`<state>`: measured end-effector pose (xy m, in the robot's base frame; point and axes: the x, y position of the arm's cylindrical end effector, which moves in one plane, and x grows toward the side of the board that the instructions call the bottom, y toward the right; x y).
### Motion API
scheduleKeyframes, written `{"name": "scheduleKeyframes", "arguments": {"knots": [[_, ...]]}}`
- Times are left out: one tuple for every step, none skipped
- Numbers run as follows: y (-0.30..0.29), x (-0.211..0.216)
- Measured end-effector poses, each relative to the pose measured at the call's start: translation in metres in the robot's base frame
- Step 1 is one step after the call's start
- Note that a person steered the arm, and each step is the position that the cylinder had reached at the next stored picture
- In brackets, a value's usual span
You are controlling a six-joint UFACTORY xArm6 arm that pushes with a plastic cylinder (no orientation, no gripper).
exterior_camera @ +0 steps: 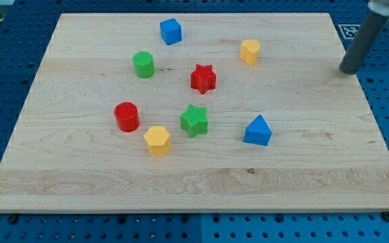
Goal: Push the red star into the green circle
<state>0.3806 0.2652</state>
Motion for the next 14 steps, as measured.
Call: {"name": "scheduleKeyframes", "arguments": {"knots": [[-0.011, 0.0], [-0.012, -0.001], [-0.024, 0.008], [-0.065, 0.062], [-0.142, 0.077], [-0.218, 0.075], [-0.224, 0.076], [-0.217, 0.024], [-0.217, -0.003], [-0.217, -0.003], [-0.217, 0.001], [-0.22, 0.021], [-0.227, 0.022], [-0.274, 0.02]]}}
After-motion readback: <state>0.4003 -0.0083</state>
